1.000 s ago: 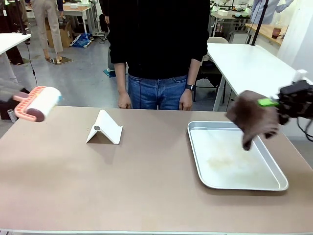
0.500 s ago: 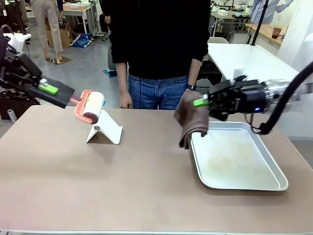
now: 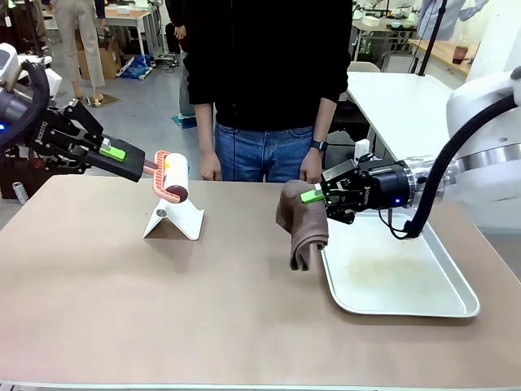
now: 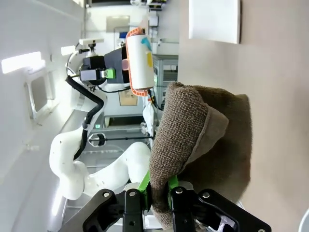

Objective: Clean the surface of the table.
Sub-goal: Return the Lint Roller and towel to their original positions.

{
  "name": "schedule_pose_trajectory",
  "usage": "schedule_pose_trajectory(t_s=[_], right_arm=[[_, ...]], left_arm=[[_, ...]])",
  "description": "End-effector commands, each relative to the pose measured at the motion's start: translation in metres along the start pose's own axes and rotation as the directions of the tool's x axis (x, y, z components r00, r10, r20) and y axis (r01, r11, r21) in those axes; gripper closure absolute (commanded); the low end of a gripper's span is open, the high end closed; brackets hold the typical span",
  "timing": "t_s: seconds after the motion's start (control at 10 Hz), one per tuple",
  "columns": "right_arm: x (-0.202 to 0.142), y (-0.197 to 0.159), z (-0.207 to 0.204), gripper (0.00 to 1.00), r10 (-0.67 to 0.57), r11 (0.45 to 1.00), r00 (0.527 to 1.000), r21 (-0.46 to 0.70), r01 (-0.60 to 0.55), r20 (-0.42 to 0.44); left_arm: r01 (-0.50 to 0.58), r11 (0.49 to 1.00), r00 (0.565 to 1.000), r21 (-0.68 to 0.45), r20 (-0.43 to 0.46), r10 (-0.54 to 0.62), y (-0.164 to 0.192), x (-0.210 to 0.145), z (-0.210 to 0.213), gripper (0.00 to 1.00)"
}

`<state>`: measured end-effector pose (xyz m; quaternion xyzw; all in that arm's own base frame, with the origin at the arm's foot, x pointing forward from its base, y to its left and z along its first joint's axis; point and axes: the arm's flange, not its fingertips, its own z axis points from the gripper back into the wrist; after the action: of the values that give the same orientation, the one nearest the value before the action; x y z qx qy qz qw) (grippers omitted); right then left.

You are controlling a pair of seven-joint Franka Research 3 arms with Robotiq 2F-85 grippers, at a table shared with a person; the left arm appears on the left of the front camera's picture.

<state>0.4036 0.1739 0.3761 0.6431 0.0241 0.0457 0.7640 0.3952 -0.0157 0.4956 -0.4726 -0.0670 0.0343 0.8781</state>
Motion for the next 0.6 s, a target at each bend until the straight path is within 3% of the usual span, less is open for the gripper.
schedule_pose_trajectory(t_s=[0.0,0.1,0.2,0.3,0.5], right_arm=[[-0.005,0.009,-0.01,0.88,0.021,1.0,1.0,-0.018,-0.021,0.024],[0.0,0.0,0.0,0.88,0.0,1.0,1.0,0.0,0.0,0.0],[0.011,0.002,-0.017,0.88,0.005,0.998,0.996,-0.07,0.001,0.09],[0.029,-0.001,-0.038,0.88,0.024,0.997,0.994,-0.074,-0.016,0.103],[0.049,-0.01,-0.067,0.88,0.05,0.996,0.992,-0.08,-0.041,0.115]], left_arm=[[0.012,1.0,1.0,-0.01,-0.022,-0.012,-0.004,-0.002,0.009,0.78],[0.0,1.0,1.0,0.0,0.0,0.0,0.0,0.0,0.0,0.78],[0.066,0.996,0.995,0.06,-0.077,-0.062,-0.002,0.007,-0.018,0.78],[0.122,0.99,0.977,0.069,-0.185,-0.108,-0.002,0.019,-0.034,0.78],[0.175,0.975,0.968,0.133,-0.206,-0.146,0.001,0.028,-0.052,0.78]])
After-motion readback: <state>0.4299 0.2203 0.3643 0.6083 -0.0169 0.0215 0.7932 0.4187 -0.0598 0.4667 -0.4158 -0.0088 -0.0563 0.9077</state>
